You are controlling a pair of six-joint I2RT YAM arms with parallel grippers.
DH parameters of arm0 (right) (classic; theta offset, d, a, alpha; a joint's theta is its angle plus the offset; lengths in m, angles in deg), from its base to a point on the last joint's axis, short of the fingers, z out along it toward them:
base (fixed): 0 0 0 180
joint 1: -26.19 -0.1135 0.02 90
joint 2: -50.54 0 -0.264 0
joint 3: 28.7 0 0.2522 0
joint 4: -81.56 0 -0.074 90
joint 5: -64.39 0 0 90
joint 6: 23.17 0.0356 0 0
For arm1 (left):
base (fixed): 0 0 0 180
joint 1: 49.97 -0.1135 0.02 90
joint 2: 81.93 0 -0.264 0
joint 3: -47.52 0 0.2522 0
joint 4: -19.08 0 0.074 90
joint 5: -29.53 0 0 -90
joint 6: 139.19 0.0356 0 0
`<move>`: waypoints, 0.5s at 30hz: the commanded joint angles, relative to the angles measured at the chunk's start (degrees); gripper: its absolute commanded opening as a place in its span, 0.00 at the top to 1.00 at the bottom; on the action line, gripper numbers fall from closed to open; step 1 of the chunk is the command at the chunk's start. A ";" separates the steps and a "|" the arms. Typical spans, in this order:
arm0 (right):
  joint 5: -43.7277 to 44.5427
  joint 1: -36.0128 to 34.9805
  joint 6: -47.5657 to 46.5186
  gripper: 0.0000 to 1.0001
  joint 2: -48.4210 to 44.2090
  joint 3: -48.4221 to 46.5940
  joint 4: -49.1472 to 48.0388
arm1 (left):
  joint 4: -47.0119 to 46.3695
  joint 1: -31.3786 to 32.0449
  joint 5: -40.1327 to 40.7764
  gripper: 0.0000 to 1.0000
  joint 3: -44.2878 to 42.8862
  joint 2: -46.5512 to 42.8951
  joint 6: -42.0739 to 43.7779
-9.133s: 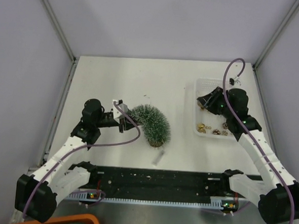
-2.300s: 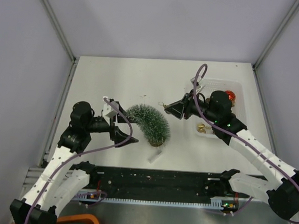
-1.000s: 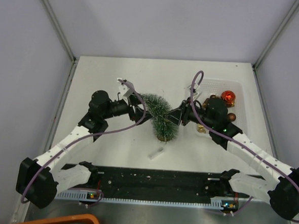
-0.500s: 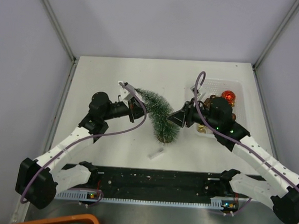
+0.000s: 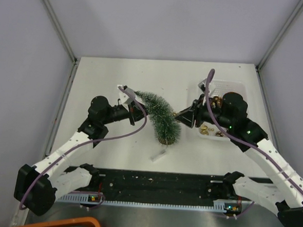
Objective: Decorate the small christmas tree
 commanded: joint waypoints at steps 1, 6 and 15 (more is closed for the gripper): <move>-4.93 0.18 -3.51 0.82 2.31 -4.52 2.54 | 0.11 -0.04 -0.74 1.00 0.62 -1.40 1.36; -4.94 0.18 -4.74 0.82 4.42 -5.93 3.34 | 0.03 0.04 -1.79 1.00 0.53 -1.31 1.71; -1.78 0.18 -7.03 0.82 11.09 -11.12 4.92 | 0.11 0.04 -4.78 1.00 0.88 -2.01 3.29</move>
